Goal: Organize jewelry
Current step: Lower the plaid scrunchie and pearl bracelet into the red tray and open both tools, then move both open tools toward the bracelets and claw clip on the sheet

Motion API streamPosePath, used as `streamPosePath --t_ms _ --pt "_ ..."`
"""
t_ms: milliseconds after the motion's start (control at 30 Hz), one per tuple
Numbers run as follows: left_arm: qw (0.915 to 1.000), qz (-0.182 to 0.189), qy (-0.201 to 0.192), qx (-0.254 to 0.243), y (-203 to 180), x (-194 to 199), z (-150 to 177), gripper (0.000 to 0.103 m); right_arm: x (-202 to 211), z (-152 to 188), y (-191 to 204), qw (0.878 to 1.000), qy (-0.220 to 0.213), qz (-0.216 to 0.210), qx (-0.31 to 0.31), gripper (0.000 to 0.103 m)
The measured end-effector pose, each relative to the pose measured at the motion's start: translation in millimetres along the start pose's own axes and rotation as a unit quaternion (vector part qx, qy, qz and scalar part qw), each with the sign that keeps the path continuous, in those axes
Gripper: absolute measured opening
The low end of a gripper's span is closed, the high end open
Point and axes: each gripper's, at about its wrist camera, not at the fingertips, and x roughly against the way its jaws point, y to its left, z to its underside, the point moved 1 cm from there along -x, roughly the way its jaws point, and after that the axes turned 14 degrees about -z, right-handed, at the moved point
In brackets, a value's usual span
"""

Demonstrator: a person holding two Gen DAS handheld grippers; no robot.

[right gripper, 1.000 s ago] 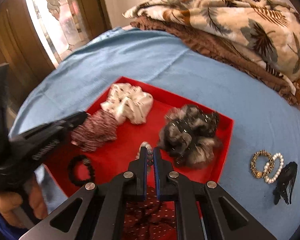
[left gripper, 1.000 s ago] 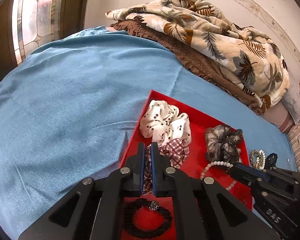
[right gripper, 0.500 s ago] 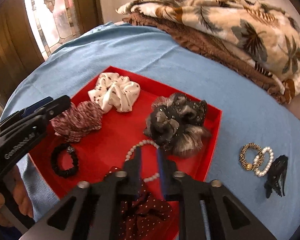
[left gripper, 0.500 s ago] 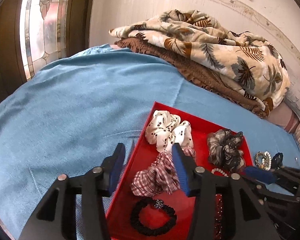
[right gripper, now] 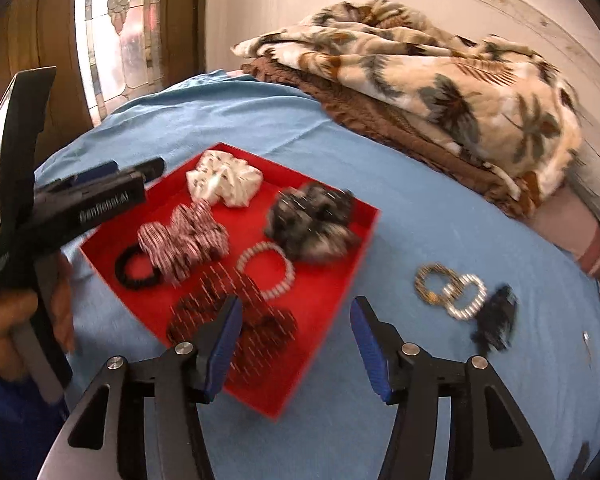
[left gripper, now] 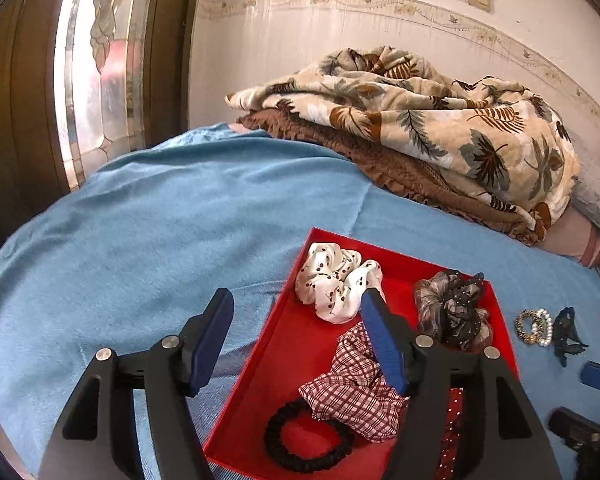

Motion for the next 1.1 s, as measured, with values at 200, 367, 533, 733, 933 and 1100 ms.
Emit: streamPosePath --t_ms 200,367,533,733,933,1100 --pt "0.9998 -0.018 -0.004 -0.002 4 17 14 0.066 26 26 -30 0.998 -0.005 0.017 -0.053 0.065" --pt "0.9995 -0.025 0.017 -0.005 10 38 28 0.066 51 44 -55 0.995 -0.017 0.024 -0.094 0.066" --pt "0.9982 -0.002 0.057 0.017 23 68 40 0.066 68 59 -70 0.992 -0.027 0.026 -0.121 0.066" --pt "0.9965 0.017 0.081 0.015 19 97 45 0.067 85 77 -81 0.988 -0.042 0.021 -0.149 0.066" --pt "0.9977 0.025 0.062 -0.005 1 128 38 0.070 106 95 -99 0.983 -0.061 0.029 -0.173 0.070" --pt "0.9972 0.032 0.062 -0.029 -17 140 40 0.073 121 118 -124 0.975 -0.069 0.041 -0.206 0.071"
